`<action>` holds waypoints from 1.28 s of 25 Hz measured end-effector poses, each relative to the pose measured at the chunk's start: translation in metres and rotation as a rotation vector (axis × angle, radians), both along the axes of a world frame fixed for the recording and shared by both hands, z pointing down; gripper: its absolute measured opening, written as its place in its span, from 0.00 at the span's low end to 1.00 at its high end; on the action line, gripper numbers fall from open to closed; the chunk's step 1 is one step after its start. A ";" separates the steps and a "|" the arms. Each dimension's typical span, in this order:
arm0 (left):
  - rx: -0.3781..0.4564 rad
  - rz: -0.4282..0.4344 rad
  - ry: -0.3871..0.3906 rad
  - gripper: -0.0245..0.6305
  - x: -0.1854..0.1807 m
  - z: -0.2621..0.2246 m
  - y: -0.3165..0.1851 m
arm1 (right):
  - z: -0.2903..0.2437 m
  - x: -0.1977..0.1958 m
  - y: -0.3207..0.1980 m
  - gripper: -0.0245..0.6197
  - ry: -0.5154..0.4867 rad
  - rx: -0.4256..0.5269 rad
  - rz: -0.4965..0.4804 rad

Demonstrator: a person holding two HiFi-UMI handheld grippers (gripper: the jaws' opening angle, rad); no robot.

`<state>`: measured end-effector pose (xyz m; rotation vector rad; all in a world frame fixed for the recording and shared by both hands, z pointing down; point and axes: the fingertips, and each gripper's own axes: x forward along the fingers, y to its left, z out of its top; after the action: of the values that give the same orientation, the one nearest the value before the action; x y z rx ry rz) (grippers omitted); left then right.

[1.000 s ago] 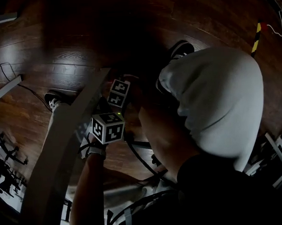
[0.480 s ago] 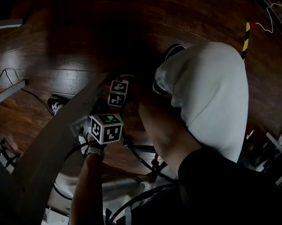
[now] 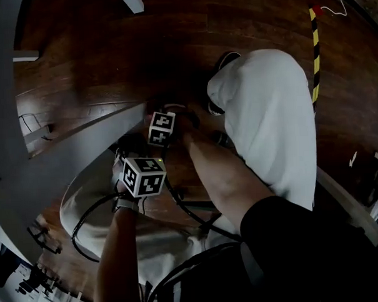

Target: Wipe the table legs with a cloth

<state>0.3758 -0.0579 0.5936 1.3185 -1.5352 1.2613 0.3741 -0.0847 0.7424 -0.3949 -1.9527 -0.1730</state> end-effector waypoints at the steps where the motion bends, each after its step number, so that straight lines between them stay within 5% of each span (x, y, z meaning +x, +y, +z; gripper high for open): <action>1: 0.007 0.026 0.001 0.04 0.004 -0.004 0.006 | -0.004 0.002 0.001 0.21 -0.007 0.007 0.016; 5: 0.028 0.140 -0.022 0.04 0.010 -0.015 0.032 | -0.019 -0.001 0.008 0.21 -0.037 -0.008 0.148; 10: 0.028 0.212 -0.050 0.04 0.030 -0.026 0.075 | -0.021 0.000 0.044 0.21 -0.116 -0.182 0.403; 16: 0.095 0.350 -0.047 0.04 0.048 -0.042 0.111 | -0.047 0.002 0.086 0.21 -0.186 -0.236 0.544; 24: 0.342 0.350 -0.088 0.04 0.023 -0.117 0.109 | -0.191 -0.053 0.069 0.21 -0.555 -0.470 0.770; 27: 0.418 0.302 -0.145 0.04 -0.011 -0.163 0.092 | -0.257 -0.066 0.065 0.21 -0.698 -0.662 0.768; 32: 0.614 0.217 -0.242 0.04 -0.053 -0.271 0.061 | -0.376 -0.069 0.064 0.21 -0.926 -0.965 0.627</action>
<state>0.3225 0.0034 0.3231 1.8045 -2.1060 1.1508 0.3056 -0.0211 0.3663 -0.2983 -2.8735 1.2307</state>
